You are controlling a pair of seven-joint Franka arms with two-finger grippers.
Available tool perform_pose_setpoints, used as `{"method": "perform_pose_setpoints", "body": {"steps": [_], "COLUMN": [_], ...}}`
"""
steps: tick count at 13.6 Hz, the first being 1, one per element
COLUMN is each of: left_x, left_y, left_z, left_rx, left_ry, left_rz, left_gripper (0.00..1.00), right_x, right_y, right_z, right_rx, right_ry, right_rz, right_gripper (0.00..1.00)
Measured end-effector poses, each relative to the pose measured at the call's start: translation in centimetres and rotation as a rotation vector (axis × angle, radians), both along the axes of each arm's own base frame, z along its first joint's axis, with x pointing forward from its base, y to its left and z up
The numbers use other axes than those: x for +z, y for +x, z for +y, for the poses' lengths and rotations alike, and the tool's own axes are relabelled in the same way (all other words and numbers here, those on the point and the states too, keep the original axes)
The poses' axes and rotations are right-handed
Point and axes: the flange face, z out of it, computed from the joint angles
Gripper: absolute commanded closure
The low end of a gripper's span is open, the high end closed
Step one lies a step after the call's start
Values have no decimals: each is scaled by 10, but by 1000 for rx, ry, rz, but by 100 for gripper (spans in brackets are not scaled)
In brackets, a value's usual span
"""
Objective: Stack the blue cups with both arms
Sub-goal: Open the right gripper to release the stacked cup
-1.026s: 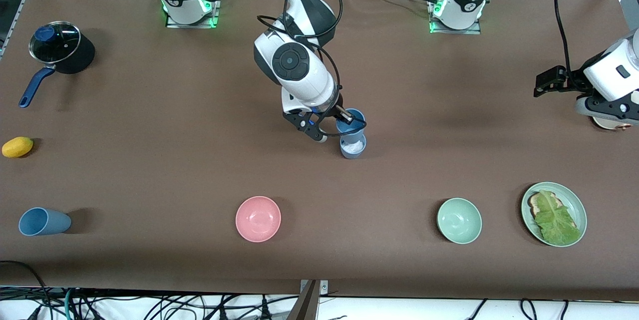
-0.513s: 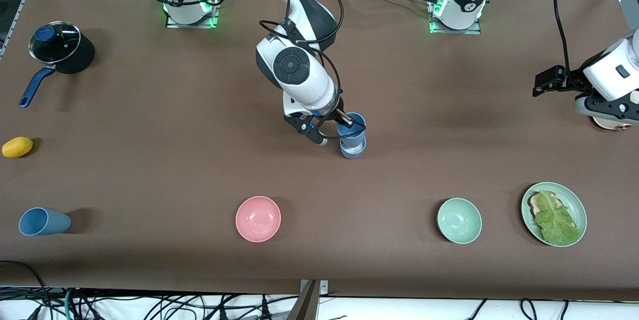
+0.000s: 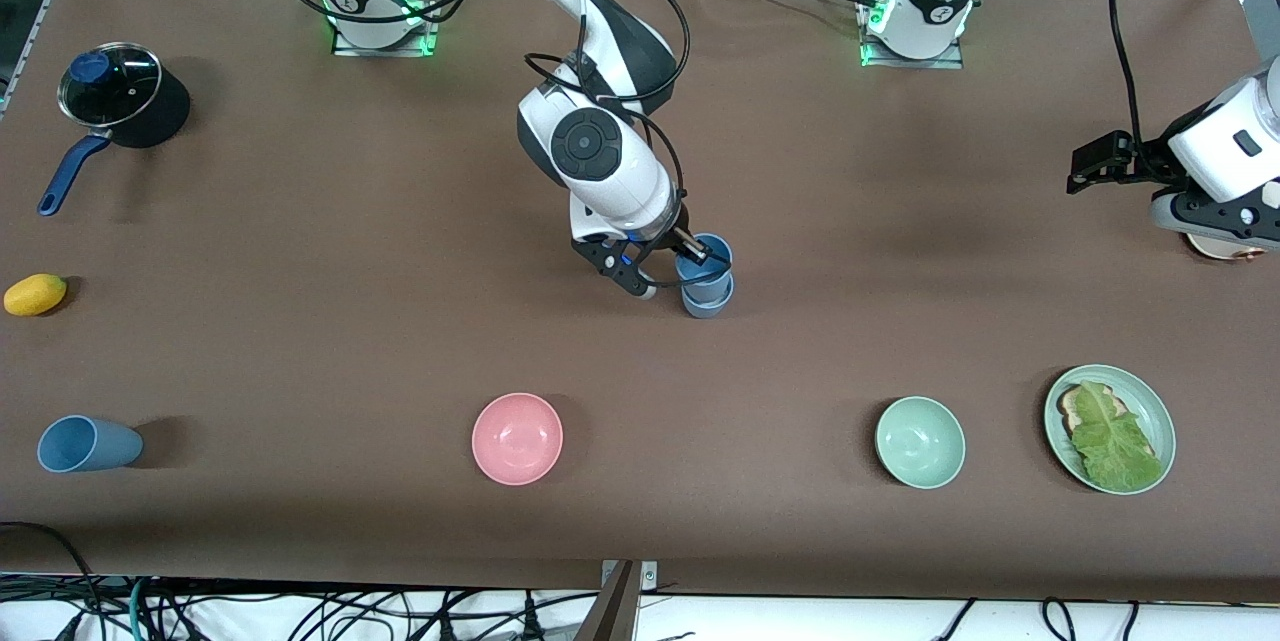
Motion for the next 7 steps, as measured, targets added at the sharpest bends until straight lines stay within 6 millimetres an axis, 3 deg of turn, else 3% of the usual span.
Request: {"method": "perform_pose_setpoints", "body": {"steps": [1, 2, 5, 7], "left_x": [0, 0, 0, 0], "left_y": [0, 0, 0, 0], "left_z": [0, 0, 1, 6], "left_rx": [0, 0, 2, 11], "left_ry": [0, 0, 0, 0], "left_rz": [0, 0, 1, 2], "left_gripper": [0, 0, 0, 0], "right_x": [-1, -3, -7, -7], "right_y": [0, 0, 0, 0], "right_z": [0, 0, 0, 0], "right_rx": [-1, -1, -4, -5], "right_ry": [-1, -2, -4, -4], "right_rz": [1, 2, 6, 6], "right_gripper": [100, 82, 49, 43]}}
